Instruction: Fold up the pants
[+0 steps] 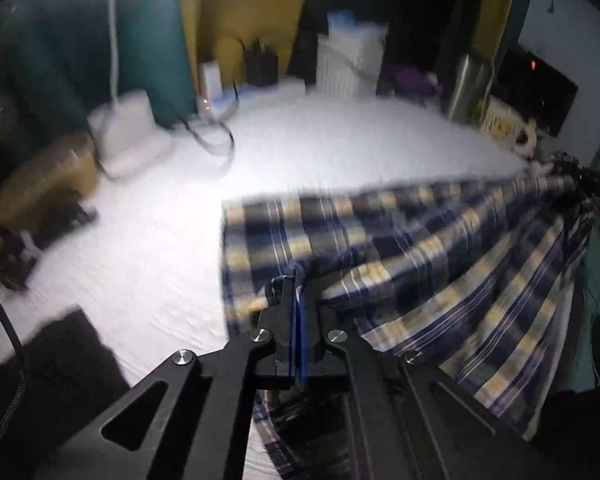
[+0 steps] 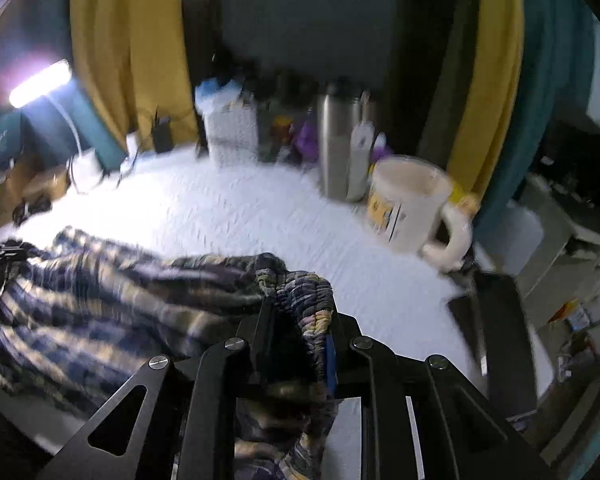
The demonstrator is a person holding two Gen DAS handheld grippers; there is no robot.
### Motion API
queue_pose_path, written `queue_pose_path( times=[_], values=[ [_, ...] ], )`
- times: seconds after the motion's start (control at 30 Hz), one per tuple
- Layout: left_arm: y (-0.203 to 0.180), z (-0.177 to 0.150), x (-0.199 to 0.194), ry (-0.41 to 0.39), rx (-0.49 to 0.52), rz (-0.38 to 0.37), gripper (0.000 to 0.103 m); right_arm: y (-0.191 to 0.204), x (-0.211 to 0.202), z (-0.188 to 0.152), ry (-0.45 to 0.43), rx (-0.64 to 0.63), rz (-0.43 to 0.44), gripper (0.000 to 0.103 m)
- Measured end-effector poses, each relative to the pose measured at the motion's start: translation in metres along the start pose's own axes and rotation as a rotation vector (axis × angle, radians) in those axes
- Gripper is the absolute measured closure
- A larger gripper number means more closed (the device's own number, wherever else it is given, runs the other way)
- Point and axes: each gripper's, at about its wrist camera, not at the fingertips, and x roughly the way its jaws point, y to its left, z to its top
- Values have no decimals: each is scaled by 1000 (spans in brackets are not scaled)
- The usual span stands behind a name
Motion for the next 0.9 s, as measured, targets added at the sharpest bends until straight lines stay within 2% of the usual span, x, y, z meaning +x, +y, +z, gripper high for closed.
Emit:
queue_pose_path(
  times=[0.1, 0.2, 0.37, 0.47, 0.63, 0.67, 0.7, 0.73, 0.77, 0.8, 0.83, 0.9],
  values=[
    [1, 17, -23, -75, 26, 19, 103, 1, -10, 12, -53, 18, -4, 84],
    [3, 36, -35, -133, 71, 41, 103, -1, -7, 20, -66, 40, -20, 84],
    [8, 62, -17, -176, 150, 83, 103, -14, 28, 18, -17, 123, -29, 84],
    [10, 68, 21, -115, 209, 120, 103, -20, 66, 8, 80, 177, -24, 84],
    [30, 57, 80, 48, 112, 131, 98, -16, 102, -5, 187, 155, -86, 82],
    [34, 54, 84, 72, 87, 138, 85, -16, 103, -6, 194, 151, -94, 78],
    [36, 51, 83, 80, 68, 136, 62, -16, 102, -6, 195, 146, -102, 76],
    [41, 47, 78, 80, 40, 129, 53, -16, 100, -6, 190, 141, -116, 68],
    [42, 43, 73, 78, 28, 128, 48, -17, 97, -5, 182, 134, -135, 50],
    [43, 39, 65, 78, 22, 130, 48, -19, 92, -4, 168, 132, -153, 39],
    [43, 33, 55, 79, 15, 131, 48, -22, 87, -3, 153, 136, -160, 23],
    [41, 23, 40, 83, 1, 128, 48, -23, 75, -4, 132, 139, -163, 21]
  ],
)
